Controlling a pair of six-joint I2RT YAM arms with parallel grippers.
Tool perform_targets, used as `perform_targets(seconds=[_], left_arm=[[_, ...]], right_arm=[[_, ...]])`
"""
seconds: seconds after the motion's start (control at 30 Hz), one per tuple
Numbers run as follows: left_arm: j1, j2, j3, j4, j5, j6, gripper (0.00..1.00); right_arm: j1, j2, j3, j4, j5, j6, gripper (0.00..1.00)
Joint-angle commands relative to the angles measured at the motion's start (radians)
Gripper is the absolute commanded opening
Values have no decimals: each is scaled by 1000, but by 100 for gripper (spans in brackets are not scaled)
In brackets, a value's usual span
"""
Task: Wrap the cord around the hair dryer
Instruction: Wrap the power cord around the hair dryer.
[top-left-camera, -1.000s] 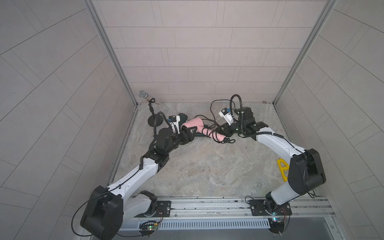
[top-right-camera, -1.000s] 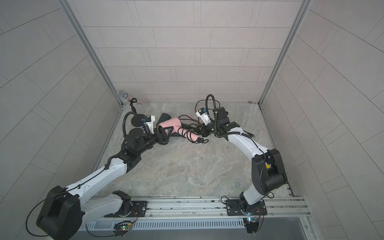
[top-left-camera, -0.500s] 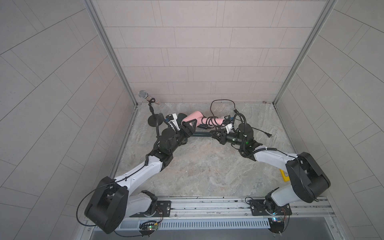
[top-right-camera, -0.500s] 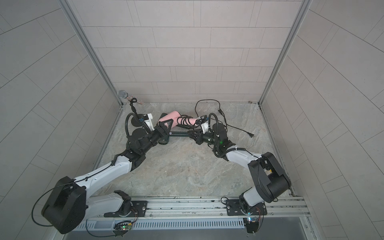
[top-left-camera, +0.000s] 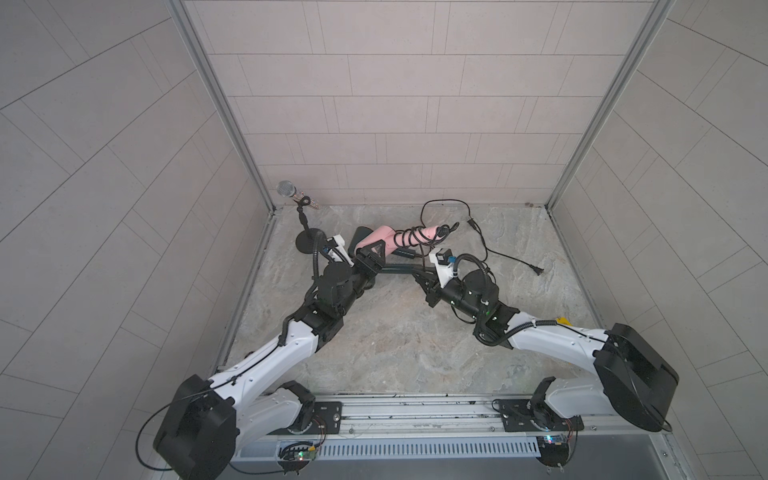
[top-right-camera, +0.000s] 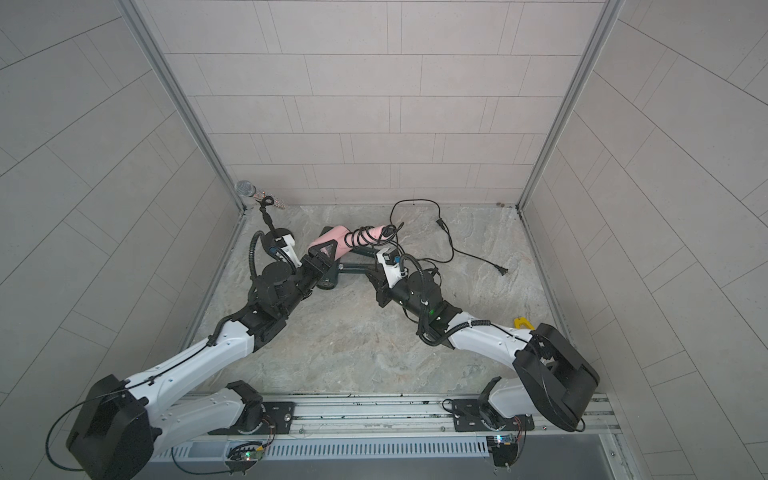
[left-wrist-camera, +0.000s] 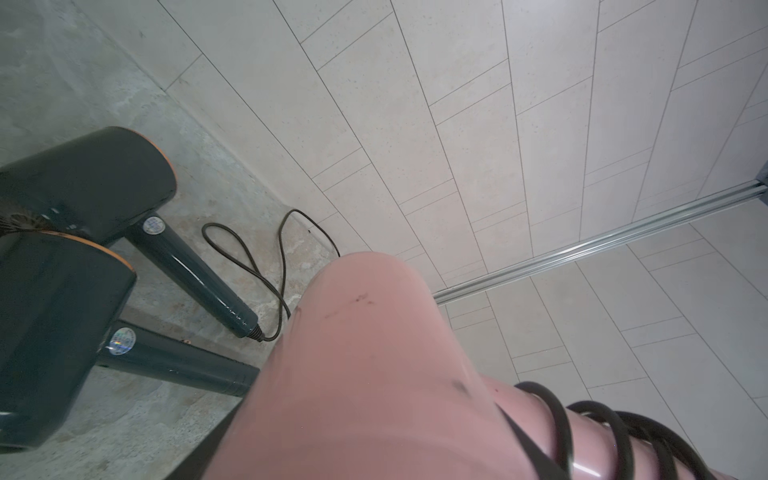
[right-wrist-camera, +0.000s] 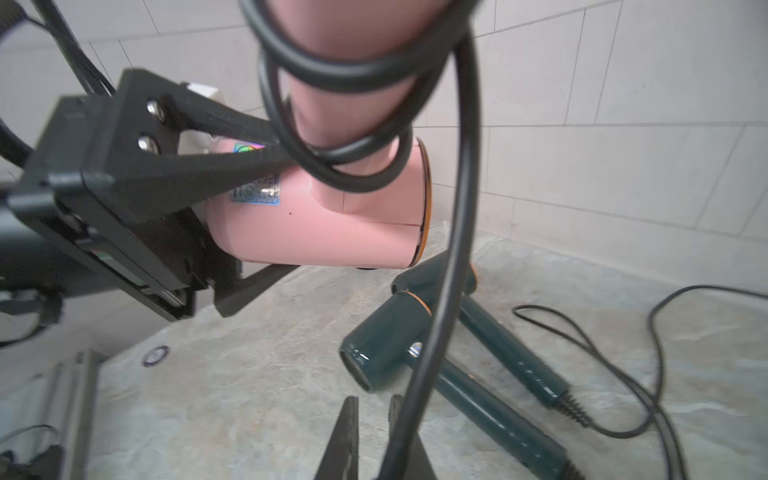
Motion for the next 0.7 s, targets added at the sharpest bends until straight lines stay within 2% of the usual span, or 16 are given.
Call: perform_targets(seconds=[0.0, 0.1, 0.23, 0.4, 0.53, 0.67], left_arm=[[-20, -61, 61, -36, -107, 46, 0], [-63, -90, 91, -144, -212, 185, 0], [-119, -98, 109, -234, -369, 345, 0], [-187, -61, 107, -255, -532, 527, 0], [-219, -21, 74, -200, -564, 626, 0], [-236, 20, 25, -130, -546, 677, 0]], right_arm=[[55, -40, 6, -55, 177, -199, 0], [89, -53, 42, -147, 236, -274, 0], [118, -78, 102, -294, 261, -307, 0], [126, -91, 228, -556, 176, -245, 0], [110, -84, 329, -748, 102, -147, 0], [42, -41, 434, -929, -47, -28, 0]])
